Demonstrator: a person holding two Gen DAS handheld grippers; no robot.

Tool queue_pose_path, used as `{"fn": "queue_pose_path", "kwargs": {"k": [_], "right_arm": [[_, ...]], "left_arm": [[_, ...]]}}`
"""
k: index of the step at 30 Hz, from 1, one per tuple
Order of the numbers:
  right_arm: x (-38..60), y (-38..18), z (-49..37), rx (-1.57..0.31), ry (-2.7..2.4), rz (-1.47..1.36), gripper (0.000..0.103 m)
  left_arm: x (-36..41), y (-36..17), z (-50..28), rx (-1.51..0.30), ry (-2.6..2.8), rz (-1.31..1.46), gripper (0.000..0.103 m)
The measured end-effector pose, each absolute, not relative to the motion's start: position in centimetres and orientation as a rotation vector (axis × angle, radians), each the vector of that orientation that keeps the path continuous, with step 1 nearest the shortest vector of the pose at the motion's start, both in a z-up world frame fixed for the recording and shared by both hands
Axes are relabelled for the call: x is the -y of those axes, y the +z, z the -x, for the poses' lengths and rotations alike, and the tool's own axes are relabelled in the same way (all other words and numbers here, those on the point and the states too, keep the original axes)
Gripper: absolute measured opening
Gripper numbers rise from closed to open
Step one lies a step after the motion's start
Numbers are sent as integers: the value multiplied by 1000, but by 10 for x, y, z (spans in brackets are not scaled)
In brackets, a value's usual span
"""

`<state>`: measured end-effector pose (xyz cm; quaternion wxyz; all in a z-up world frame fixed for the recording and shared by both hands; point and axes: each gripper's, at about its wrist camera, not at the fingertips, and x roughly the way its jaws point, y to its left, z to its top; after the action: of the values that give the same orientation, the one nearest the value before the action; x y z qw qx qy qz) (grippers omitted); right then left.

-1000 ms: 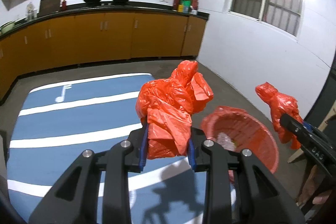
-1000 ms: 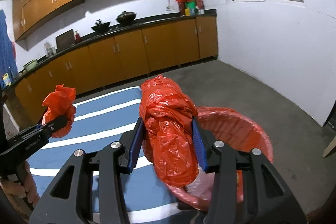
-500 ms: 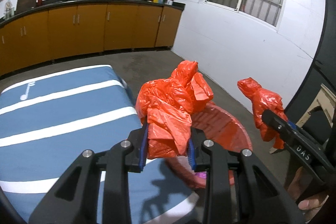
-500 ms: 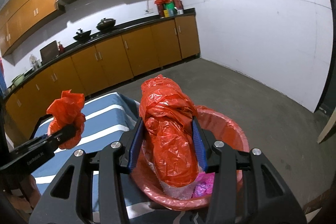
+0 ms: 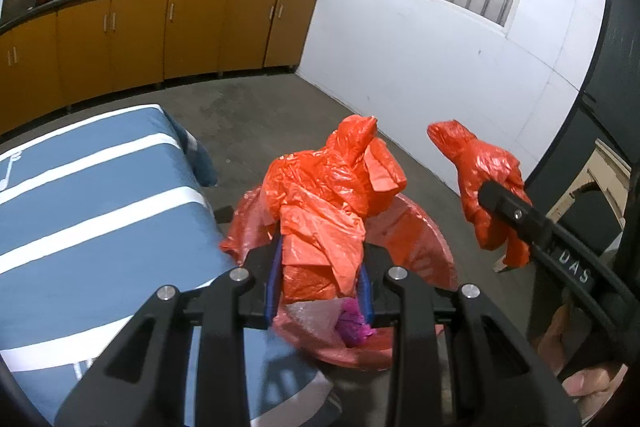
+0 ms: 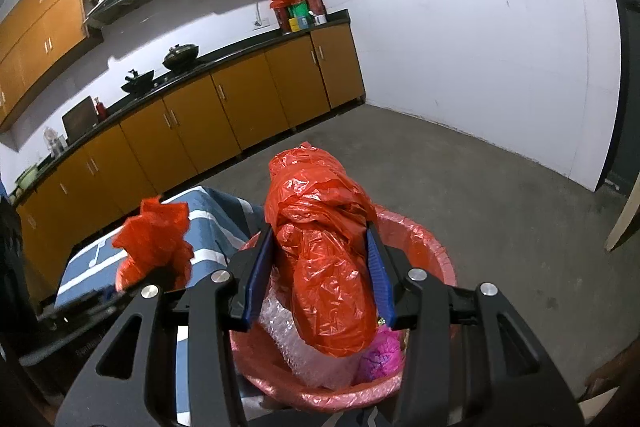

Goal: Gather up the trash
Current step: 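Carry both red bags to the basket and open both grippers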

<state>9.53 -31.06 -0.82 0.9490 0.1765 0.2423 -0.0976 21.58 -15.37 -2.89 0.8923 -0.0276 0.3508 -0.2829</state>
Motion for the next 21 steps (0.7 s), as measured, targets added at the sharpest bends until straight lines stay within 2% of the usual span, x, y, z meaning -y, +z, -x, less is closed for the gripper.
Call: {"fn": "queue_pose_path", "kwargs": {"k": [3,7,11,14,15,19,21], "right_arm": [[316,-10,-98,-488,-189,-390,49],[323,-10,-98,-471,-182,-420,61],[324,-10,-92,-471,-193,-408,65],[321,-10,-83,-476,-211,-372,74],[319,-10,-79,-479,-216,-352,80],[300,-6,-56,-461,-251,-230,97],[290,-3,-46,-448,-268,-181,98]], "left_arm": [[165,-35,-220,-745,-616,48,33],[176,-46,-227,-767,-625,26,42],[174,-57,-231,-795,-613,24,49],[165,-60,-231,-807,-596,33,52],[159,-59,-228,-802,-593,34,53],[133,-46,-207,-712,-534,8,75],[118,-38,-194,-660,-501,-2,84]]}}
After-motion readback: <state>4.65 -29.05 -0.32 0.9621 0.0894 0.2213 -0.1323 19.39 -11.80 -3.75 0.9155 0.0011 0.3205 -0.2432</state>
